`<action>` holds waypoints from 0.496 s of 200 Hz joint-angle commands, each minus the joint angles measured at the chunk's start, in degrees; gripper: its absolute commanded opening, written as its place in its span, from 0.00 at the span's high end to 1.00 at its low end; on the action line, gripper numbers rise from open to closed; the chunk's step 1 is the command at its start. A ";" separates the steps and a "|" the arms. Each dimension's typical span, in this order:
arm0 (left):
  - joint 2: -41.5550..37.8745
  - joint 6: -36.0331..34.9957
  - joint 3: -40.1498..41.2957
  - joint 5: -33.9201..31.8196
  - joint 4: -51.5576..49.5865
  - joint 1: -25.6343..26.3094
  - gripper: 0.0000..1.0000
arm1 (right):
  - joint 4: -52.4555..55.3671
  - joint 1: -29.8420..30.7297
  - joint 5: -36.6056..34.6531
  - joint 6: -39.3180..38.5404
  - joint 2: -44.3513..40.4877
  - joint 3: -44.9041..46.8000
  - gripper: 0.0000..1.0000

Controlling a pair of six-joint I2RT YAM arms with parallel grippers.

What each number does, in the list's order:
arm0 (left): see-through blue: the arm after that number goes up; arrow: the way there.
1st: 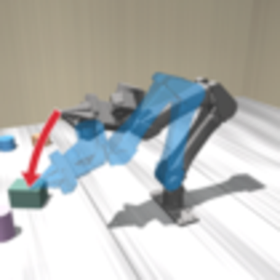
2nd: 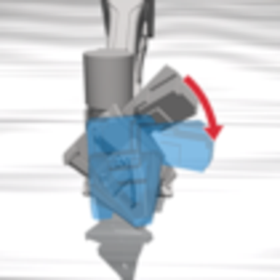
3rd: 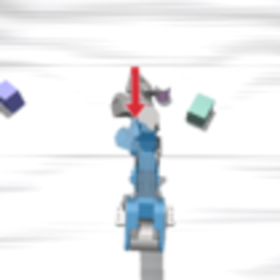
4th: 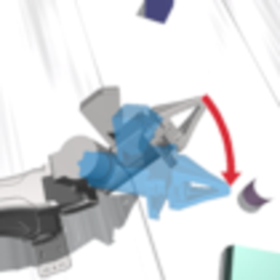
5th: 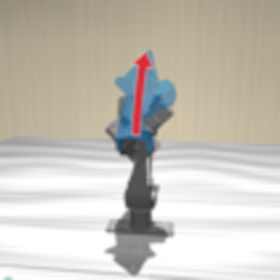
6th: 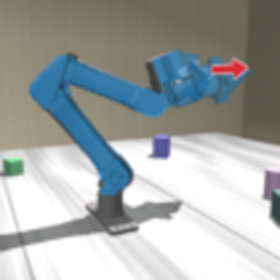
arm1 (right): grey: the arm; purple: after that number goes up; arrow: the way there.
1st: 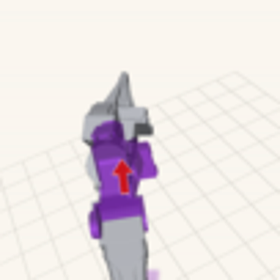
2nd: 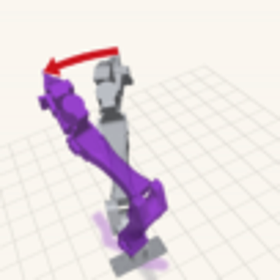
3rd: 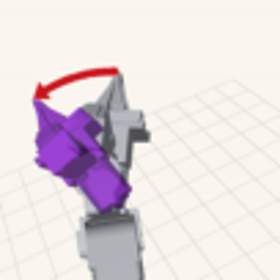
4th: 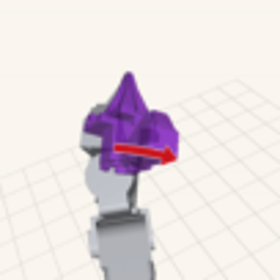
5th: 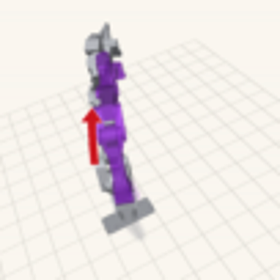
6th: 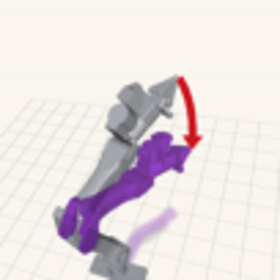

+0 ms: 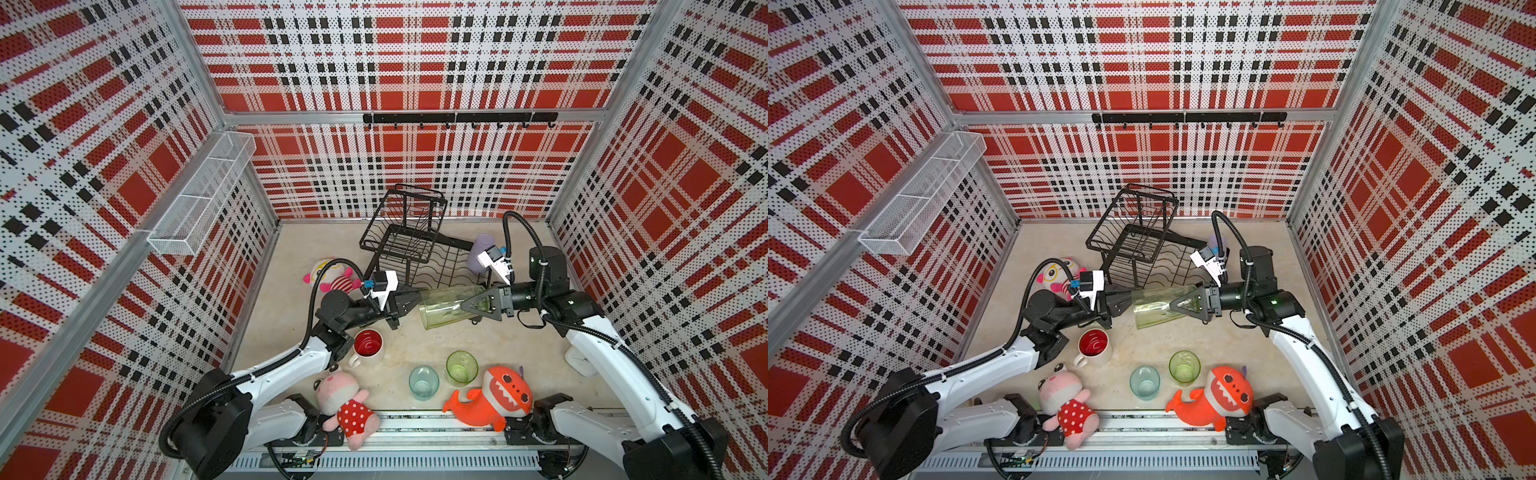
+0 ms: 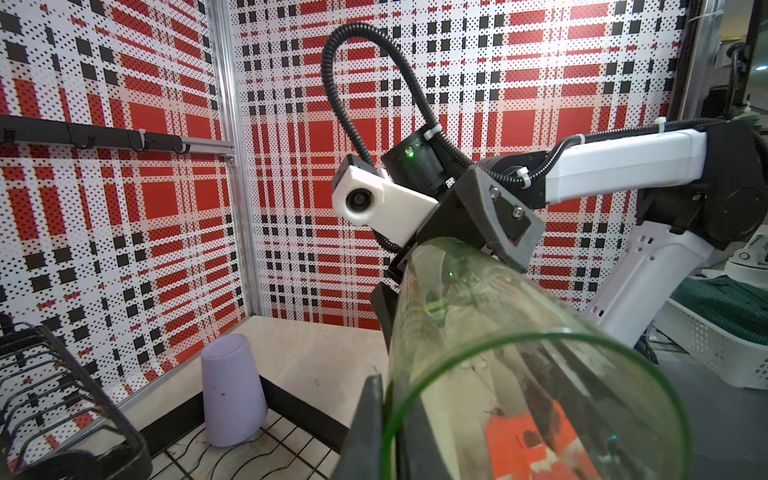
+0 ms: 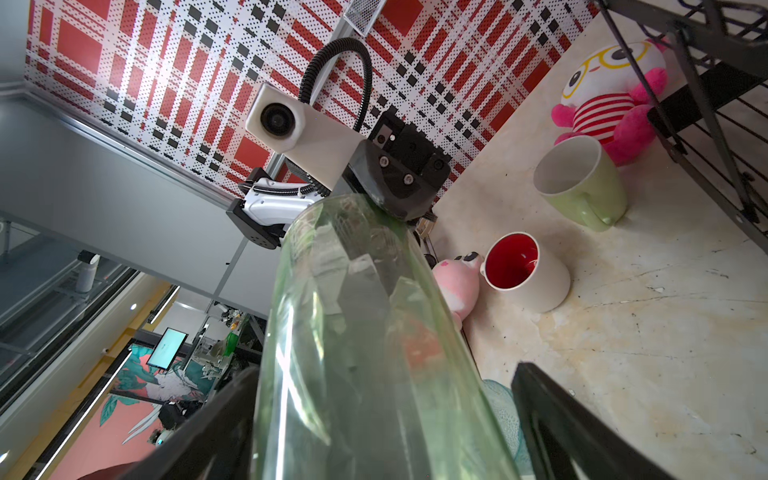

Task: Load cups into a dish rack
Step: Place the cup upside down at the dish rack.

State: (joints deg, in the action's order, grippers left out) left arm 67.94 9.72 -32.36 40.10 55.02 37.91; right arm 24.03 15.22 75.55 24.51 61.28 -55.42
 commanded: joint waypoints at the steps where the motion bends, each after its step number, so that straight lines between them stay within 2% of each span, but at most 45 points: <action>1: 0.35 -0.57 -1.23 1.36 7.67 1.37 1.00 | -1.18 0.04 -0.20 -0.41 -0.88 1.40 0.04; 99: 6.41 -2.14 -4.64 2.00 8.12 1.49 1.00 | -2.08 0.17 -0.96 0.13 -1.60 2.74 0.12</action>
State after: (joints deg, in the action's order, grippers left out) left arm 74.32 8.21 -34.24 41.43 58.06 39.00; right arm 22.39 15.16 76.29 25.45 60.38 -52.64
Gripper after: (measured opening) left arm 0.086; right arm 0.892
